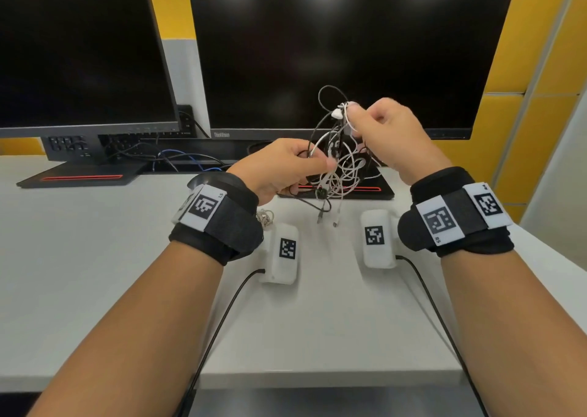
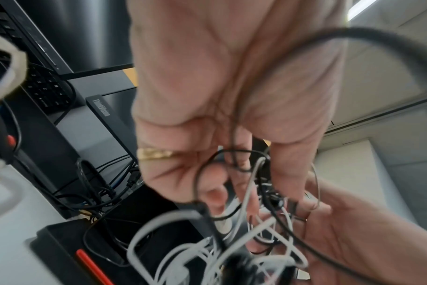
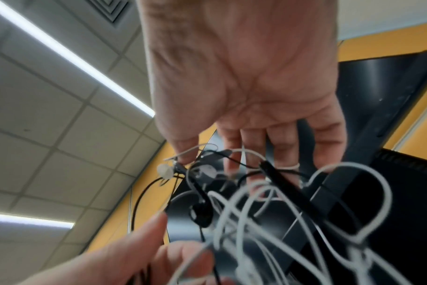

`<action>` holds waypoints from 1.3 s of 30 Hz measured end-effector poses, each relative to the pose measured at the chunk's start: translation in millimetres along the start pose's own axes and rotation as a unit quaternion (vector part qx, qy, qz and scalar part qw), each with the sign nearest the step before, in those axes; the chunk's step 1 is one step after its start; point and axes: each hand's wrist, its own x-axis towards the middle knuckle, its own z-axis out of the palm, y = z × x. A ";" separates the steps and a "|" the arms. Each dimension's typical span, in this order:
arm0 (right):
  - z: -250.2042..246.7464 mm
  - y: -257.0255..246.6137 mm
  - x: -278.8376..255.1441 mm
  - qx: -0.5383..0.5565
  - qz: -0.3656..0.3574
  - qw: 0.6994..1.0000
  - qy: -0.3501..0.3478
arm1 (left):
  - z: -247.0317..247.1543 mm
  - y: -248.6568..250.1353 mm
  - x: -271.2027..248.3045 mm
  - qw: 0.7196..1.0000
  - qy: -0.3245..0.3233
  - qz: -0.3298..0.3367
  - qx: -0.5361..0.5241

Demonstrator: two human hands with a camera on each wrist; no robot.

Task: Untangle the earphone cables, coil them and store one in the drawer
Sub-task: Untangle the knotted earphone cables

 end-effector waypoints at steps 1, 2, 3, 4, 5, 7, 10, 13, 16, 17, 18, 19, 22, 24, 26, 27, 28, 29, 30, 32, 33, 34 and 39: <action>-0.2 -3.8 -1.4 0.014 0.015 0.999 -0.033 | 0.0 1.1 0.0 1.000 0.005 -0.001 -0.004; -0.4 -6.9 -2.4 0.026 0.035 0.997 -0.064 | -0.1 2.2 0.6 1.000 0.018 0.001 -0.008; -0.8 -10.1 -3.7 0.034 0.057 0.993 -0.093 | 0.0 2.9 1.7 0.999 0.037 0.006 -0.019; -1.0 -11.8 -4.2 0.038 0.075 0.989 -0.123 | 0.3 3.4 2.5 0.997 0.060 0.013 -0.042; -1.3 -13.8 -5.4 0.041 0.084 0.984 -0.152 | 0.2 3.7 3.5 0.994 0.081 0.020 -0.072; -1.7 -13.8 -6.2 0.051 0.083 0.977 -0.188 | -0.8 4.6 4.4 0.987 0.101 0.030 -0.124; -3.1 -12.0 -7.6 0.083 0.060 0.974 -0.200 | -3.5 4.1 4.2 0.984 0.076 0.035 -0.154; -3.1 -8.6 -6.8 0.116 0.042 0.977 -0.174 | -4.8 2.4 4.2 0.985 0.026 0.045 -0.162; -1.6 -4.7 -3.4 0.156 0.026 0.980 -0.123 | -5.1 0.8 3.4 0.980 -0.029 0.047 -0.191; -1.7 -4.5 -2.8 0.168 0.022 0.980 -0.101 | -4.9 0.5 3.0 0.975 -0.043 0.050 -0.213; -1.9 -4.5 -1.7 0.176 0.020 0.981 -0.077 | -4.6 1.0 2.3 0.969 -0.051 0.054 -0.235; -2.4 -5.4 -0.8 0.180 0.022 0.982 -0.055 | -3.9 1.9 1.9 0.965 -0.050 0.058 -0.250; -3.5 -7.6 1.0 0.215 0.033 0.975 -0.055 | -2.7 2.8 2.6 0.956 -0.029 0.054 -0.286; -3.2 -7.7 -0.7 0.247 0.037 0.962 -0.108 | -2.4 1.0 3.2 0.961 -0.013 0.051 -0.270; -3.7 -8.1 -4.8 0.258 0.021 0.954 -0.151 | -2.7 -1.2 3.0 0.979 0.007 0.051 -0.198; -4.0 -8.4 -6.4 0.264 0.011 0.951 -0.161 | -2.7 -2.8 2.9 0.985 0.007 0.054 -0.161; -4.5 -8.1 -6.7 0.274 0.004 0.948 -0.164 | -2.2 -3.6 2.9 0.990 -0.002 0.060 -0.126; -5.1 -8.0 -6.2 0.285 -0.001 0.944 -0.164 | -1.4 -3.5 3.2 0.994 -0.017 0.066 -0.091; -5.1 -7.2 -5.3 0.295 0.000 0.941 -0.163 | -1.2 -3.8 4.0 0.995 -0.029 0.069 -0.062; -3.4 -6.5 -4.2 0.286 -0.006 0.946 -0.155 | -0.8 -4.1 4.0 0.996 -0.041 0.071 -0.040; -1.8 -6.2 -2.9 0.260 -0.015 0.955 -0.144 | -0.7 -4.1 3.9 0.995 -0.040 0.076 -0.043; -0.3 -6.2 -2.6 0.232 -0.024 0.963 -0.132 | -0.5 -3.4 3.2 0.994 -0.039 0.085 -0.054; 0.6 -2.5 -0.4 0.201 -0.029 0.974 -0.105 | 0.9 6.2 -2.8 0.976 -0.042 0.130 -0.171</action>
